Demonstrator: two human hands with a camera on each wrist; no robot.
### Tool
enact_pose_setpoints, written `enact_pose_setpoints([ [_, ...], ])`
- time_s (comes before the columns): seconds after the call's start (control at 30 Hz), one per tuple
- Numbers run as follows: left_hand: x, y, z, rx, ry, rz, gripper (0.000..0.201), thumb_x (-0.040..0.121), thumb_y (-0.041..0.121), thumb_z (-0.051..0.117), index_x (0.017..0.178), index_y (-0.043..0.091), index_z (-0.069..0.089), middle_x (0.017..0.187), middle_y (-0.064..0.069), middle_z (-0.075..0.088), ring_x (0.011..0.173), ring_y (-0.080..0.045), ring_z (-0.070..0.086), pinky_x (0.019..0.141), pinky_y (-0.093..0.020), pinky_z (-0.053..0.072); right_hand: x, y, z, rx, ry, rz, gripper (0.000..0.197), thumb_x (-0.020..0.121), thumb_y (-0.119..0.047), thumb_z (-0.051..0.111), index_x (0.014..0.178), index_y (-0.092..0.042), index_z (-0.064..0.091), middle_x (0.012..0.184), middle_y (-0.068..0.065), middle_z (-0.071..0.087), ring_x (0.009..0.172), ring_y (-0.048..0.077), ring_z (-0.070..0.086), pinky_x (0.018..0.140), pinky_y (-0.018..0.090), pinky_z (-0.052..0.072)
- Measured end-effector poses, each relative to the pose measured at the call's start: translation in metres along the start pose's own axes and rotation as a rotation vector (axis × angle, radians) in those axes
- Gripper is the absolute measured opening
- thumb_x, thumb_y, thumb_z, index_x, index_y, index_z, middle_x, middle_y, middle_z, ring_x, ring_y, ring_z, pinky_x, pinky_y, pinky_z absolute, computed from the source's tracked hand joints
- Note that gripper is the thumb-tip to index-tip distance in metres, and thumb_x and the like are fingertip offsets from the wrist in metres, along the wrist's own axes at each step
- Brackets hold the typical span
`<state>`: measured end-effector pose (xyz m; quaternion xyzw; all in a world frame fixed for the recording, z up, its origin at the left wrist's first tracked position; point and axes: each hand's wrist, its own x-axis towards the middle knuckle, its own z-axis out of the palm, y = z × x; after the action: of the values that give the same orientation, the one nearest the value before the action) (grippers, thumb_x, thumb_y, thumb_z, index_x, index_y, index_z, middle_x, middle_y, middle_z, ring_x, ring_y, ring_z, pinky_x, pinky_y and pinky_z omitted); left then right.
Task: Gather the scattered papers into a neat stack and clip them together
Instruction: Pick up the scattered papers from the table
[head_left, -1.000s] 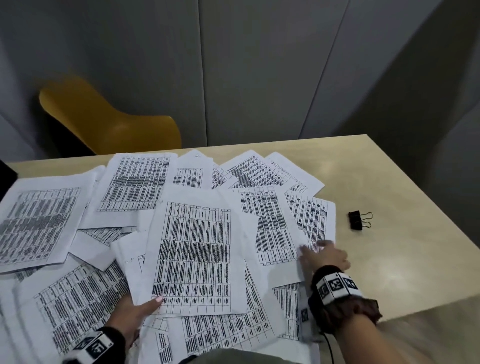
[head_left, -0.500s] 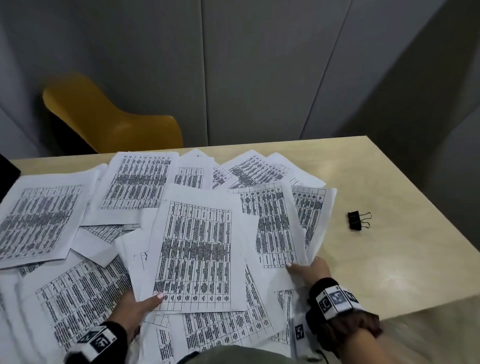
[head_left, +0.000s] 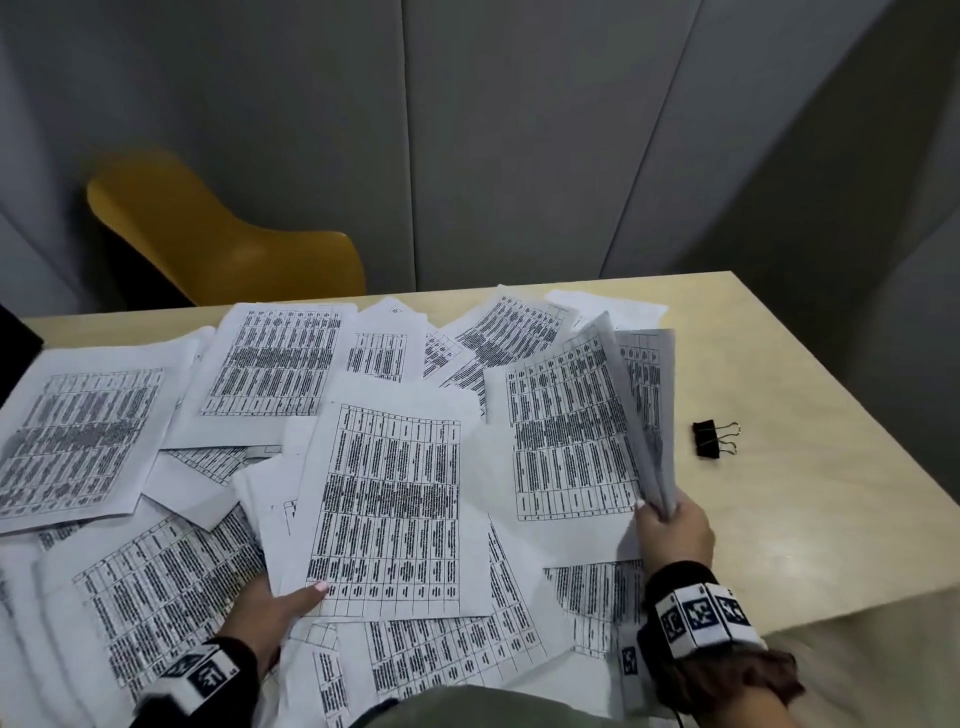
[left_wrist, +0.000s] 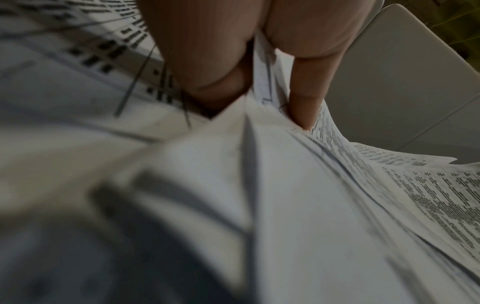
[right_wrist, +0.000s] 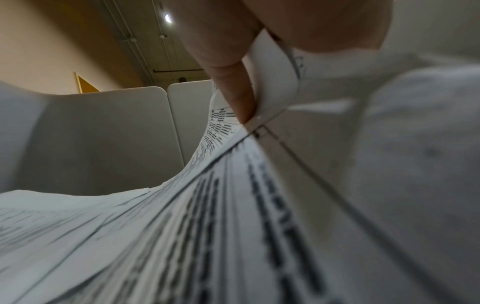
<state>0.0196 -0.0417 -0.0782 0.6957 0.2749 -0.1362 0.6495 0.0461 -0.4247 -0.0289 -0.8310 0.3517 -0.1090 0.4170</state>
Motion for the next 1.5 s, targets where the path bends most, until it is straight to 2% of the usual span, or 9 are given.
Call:
enact_pose_setpoints([
  [0.1, 0.000, -0.001, 0.002, 0.063, 0.023, 0.004, 0.018, 0.080, 0.000, 0.066, 0.095, 0.009, 0.061, 0.101, -0.017, 0.067, 0.095, -0.031, 0.061, 0.092, -0.041, 0.043, 0.000, 0.000, -0.006, 0.009, 0.058, -0.025, 0.012, 0.087, -0.011, 0.056, 0.094, -0.008, 0.065, 0.072, 0.014, 0.059, 0.073, 0.032, 0.055, 0.073, 0.034, 0.045],
  [0.27, -0.004, 0.019, 0.012, 0.134, 0.042, 0.044, 0.029, 0.084, 0.005, 0.063, 0.111, 0.003, 0.057, 0.103, -0.015, 0.064, 0.101, -0.033, 0.058, 0.094, -0.043, 0.042, -0.006, -0.003, -0.019, -0.028, 0.120, -0.121, 0.011, 0.089, -0.010, 0.054, 0.095, -0.011, 0.062, 0.076, 0.016, 0.064, 0.075, 0.034, 0.061, 0.075, 0.040, 0.053],
  [0.43, 0.002, 0.024, 0.020, 0.132, 0.070, 0.003, 0.038, 0.086, 0.007, 0.060, 0.123, 0.001, 0.050, 0.113, -0.016, 0.060, 0.111, -0.037, 0.054, 0.098, -0.049, 0.037, -0.011, -0.014, -0.035, -0.093, 0.201, -0.240, 0.025, 0.085, 0.005, 0.048, 0.101, -0.007, 0.062, 0.071, 0.010, 0.054, 0.069, 0.025, 0.049, 0.065, 0.030, 0.037],
  [0.57, 0.001, 0.018, 0.021, 0.139, 0.071, -0.064, 0.044, 0.083, 0.017, 0.064, 0.123, 0.011, 0.049, 0.123, -0.014, 0.058, 0.114, -0.039, 0.052, 0.099, -0.057, 0.037, -0.010, -0.023, -0.049, -0.058, 0.383, -0.319, 0.028, 0.088, -0.014, 0.041, 0.101, -0.005, 0.064, 0.065, 0.012, 0.052, 0.063, 0.022, 0.041, 0.062, 0.028, 0.032],
  [0.83, 0.006, 0.018, 0.020, 0.162, 0.022, 0.037, 0.030, 0.082, 0.006, 0.066, 0.110, 0.005, 0.058, 0.101, -0.017, 0.067, 0.096, -0.034, 0.061, 0.095, -0.048, 0.043, -0.010, -0.041, -0.073, -0.009, 0.565, -0.489, 0.028, 0.083, -0.013, 0.043, 0.098, -0.002, 0.065, 0.077, 0.026, 0.064, 0.067, 0.041, 0.058, 0.062, 0.028, 0.033],
  [1.0, 0.009, 0.013, 0.020, 0.152, 0.037, 0.018, 0.022, 0.081, 0.009, 0.067, 0.102, 0.007, 0.058, 0.098, -0.016, 0.067, 0.096, -0.037, 0.061, 0.095, -0.056, 0.043, -0.016, -0.068, -0.090, 0.106, 0.650, -0.615, 0.012, 0.086, -0.003, 0.051, 0.086, 0.004, 0.061, 0.062, 0.009, 0.049, 0.056, 0.021, 0.039, 0.055, 0.023, 0.021],
  [1.17, 0.007, 0.016, 0.021, 0.167, 0.041, 0.026, 0.019, 0.081, 0.008, 0.067, 0.098, 0.006, 0.059, 0.093, -0.017, 0.068, 0.091, -0.036, 0.062, 0.092, -0.054, 0.046, -0.019, -0.086, -0.085, 0.323, 0.504, -0.554, 0.007, 0.081, 0.000, 0.052, 0.083, 0.001, 0.059, 0.063, 0.008, 0.050, 0.057, 0.007, 0.040, 0.049, 0.011, 0.031],
  [1.3, 0.005, 0.017, 0.021, 0.152, 0.049, 0.044, 0.019, 0.082, 0.007, 0.066, 0.099, 0.004, 0.059, 0.089, -0.017, 0.068, 0.086, -0.034, 0.063, 0.088, -0.048, 0.048, -0.017, -0.091, -0.057, 0.492, 0.368, -0.392, 0.015, 0.074, -0.014, 0.053, 0.084, -0.008, 0.062, 0.053, -0.018, 0.054, 0.053, -0.001, 0.044, 0.049, 0.013, 0.034],
  [1.5, 0.012, 0.011, 0.019, 0.153, 0.076, -0.001, 0.025, 0.078, 0.011, 0.070, 0.100, 0.004, 0.061, 0.092, -0.017, 0.070, 0.086, -0.035, 0.065, 0.089, -0.051, 0.049, -0.024, -0.082, 0.012, 0.591, 0.038, -0.058, 0.021, 0.086, -0.004, 0.060, 0.107, -0.003, 0.060, 0.086, 0.008, 0.062, 0.071, 0.017, 0.059, 0.071, 0.026, 0.050],
])
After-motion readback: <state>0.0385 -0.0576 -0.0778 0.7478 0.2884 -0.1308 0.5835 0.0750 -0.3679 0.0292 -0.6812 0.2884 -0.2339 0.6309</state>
